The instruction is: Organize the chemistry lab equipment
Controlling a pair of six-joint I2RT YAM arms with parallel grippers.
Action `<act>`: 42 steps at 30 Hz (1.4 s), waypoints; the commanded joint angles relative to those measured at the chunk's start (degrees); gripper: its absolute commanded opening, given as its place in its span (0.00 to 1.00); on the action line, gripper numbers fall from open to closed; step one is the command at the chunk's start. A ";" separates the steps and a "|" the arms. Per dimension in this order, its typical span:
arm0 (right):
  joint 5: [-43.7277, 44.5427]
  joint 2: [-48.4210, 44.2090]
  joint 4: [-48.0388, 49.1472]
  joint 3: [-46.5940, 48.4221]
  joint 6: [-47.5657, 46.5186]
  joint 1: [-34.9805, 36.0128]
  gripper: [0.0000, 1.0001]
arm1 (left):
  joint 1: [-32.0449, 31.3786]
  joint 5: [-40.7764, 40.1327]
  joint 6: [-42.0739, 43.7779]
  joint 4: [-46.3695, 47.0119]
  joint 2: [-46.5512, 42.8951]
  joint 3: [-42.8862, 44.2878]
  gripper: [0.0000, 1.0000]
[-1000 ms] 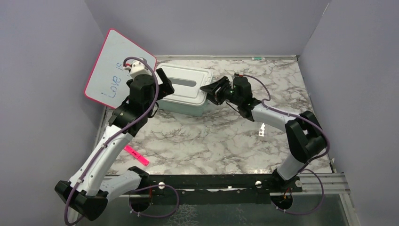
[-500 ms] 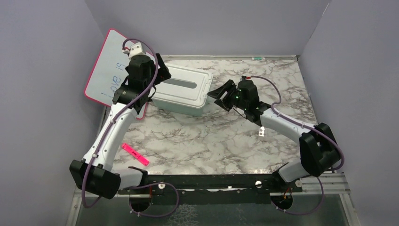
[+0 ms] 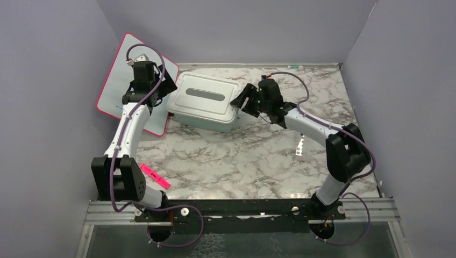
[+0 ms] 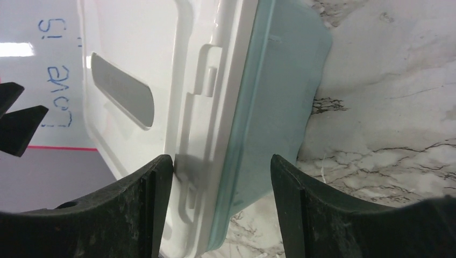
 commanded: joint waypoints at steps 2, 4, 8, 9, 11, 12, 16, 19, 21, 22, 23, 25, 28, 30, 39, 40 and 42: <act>5.77 2.73 -4.68 3.95 -4.08 0.38 0.64 | 0.16 2.00 0.02 0.80 1.70 -0.67 0.95; 7.70 3.90 -7.27 5.87 -4.19 0.39 0.59 | 0.16 1.82 -0.02 0.76 2.40 -0.59 0.95; 11.04 5.00 -9.91 7.26 -3.44 0.34 0.55 | 1.56 2.14 0.30 0.51 3.85 -0.24 0.95; 11.54 5.08 -10.00 7.01 -2.95 0.37 0.55 | 1.57 2.28 0.40 0.41 4.27 -0.27 0.95; 11.85 5.37 -10.23 6.77 -2.15 0.33 0.51 | 1.57 2.82 0.24 0.15 5.05 -0.31 0.95; 11.80 5.37 -10.37 6.59 -1.63 0.38 0.48 | 1.61 3.32 0.32 -0.07 5.53 -0.31 0.95; 11.09 4.77 -8.99 4.48 -0.63 0.37 0.38 | 1.66 4.76 0.38 -0.24 6.55 -0.42 0.94; 10.56 4.86 -8.75 3.87 -0.50 0.42 0.33 | 1.66 5.85 0.22 -0.27 7.10 -0.57 0.92; 10.23 5.17 -8.73 3.76 -0.70 0.39 0.31 | 1.66 6.45 -0.05 -0.32 7.39 -0.94 0.89; 10.22 5.28 -8.61 3.76 -1.06 0.35 0.31 | 1.66 6.54 -0.15 -0.33 7.68 -1.19 0.87; 10.26 5.10 -8.56 3.82 -1.62 0.40 0.31 | 1.66 6.66 -0.30 -0.35 7.98 -1.46 0.85; 10.30 4.40 -8.20 4.05 -2.80 0.38 0.32 | 1.66 6.71 -0.21 -0.69 8.65 -1.58 0.78; 10.64 2.09 -8.45 5.19 -6.02 0.38 0.40 | 1.66 6.44 0.11 -1.35 8.79 -0.75 0.70; 11.70 -0.05 -9.47 6.39 -8.19 0.39 0.47 | 1.66 5.42 0.63 -2.17 7.94 0.49 0.71; 19.21 -14.90 -15.74 10.12 -19.67 0.38 0.66 | 1.66 -0.99 9.50 -11.45 -2.69 7.52 0.99; 19.89 -16.76 -17.09 9.68 -21.05 0.34 0.67 | 1.66 -1.00 10.35 -12.59 -4.54 7.31 0.99; 21.19 -20.82 -20.56 7.95 -22.56 0.40 0.67 | 1.53 -1.04 10.48 -13.18 -9.19 5.34 0.99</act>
